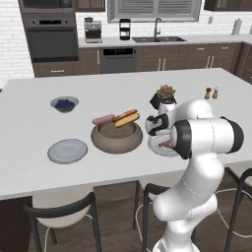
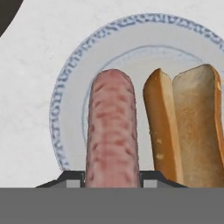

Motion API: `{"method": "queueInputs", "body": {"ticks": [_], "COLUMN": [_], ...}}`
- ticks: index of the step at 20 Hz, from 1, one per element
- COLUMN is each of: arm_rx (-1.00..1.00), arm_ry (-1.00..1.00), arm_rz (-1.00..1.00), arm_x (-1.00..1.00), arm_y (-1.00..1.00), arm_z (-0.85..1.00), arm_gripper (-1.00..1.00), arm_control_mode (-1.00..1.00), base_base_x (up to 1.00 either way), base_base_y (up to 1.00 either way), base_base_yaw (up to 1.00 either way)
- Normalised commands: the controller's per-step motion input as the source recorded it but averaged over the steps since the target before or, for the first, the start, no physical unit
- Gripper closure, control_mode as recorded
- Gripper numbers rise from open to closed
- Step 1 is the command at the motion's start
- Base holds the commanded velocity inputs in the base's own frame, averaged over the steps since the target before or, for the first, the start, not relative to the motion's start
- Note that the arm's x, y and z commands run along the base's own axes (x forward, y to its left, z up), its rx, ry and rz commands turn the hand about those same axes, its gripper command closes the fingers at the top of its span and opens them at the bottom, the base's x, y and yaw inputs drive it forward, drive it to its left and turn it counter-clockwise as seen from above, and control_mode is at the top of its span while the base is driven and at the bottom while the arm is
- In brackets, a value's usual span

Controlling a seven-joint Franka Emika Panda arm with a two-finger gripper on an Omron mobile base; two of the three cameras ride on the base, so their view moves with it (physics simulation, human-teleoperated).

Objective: Place one bun and one sausage from the bowl on each plate.

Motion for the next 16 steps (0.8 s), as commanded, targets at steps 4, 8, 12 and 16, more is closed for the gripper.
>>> {"method": "queueInputs", "body": {"ticks": [4, 8, 12, 16], "arm_rx": [0.00, 0.00, 0.00, 0.00], "arm_ry": [-0.02, -0.01, -0.01, 0.00], "arm_rz": [0.00, 0.00, 0.00, 0.00], "arm_x": [0.05, 0.09, 0.13, 0.16], "arm_y": [0.00, 0.00, -0.03, -0.05], "arm_z": [-0.12, -0.06, -0.06, -0.04], "arm_gripper": [1.00, 1.00, 1.00, 1.00], "arm_control_mode": [-1.00, -1.00, -1.00, -1.00], "base_base_x": [0.00, 0.00, 0.00, 0.00], "base_base_y": [0.00, 0.00, 0.00, 0.00], "base_base_yaw": [0.00, 0.00, 0.00, 0.00]}}
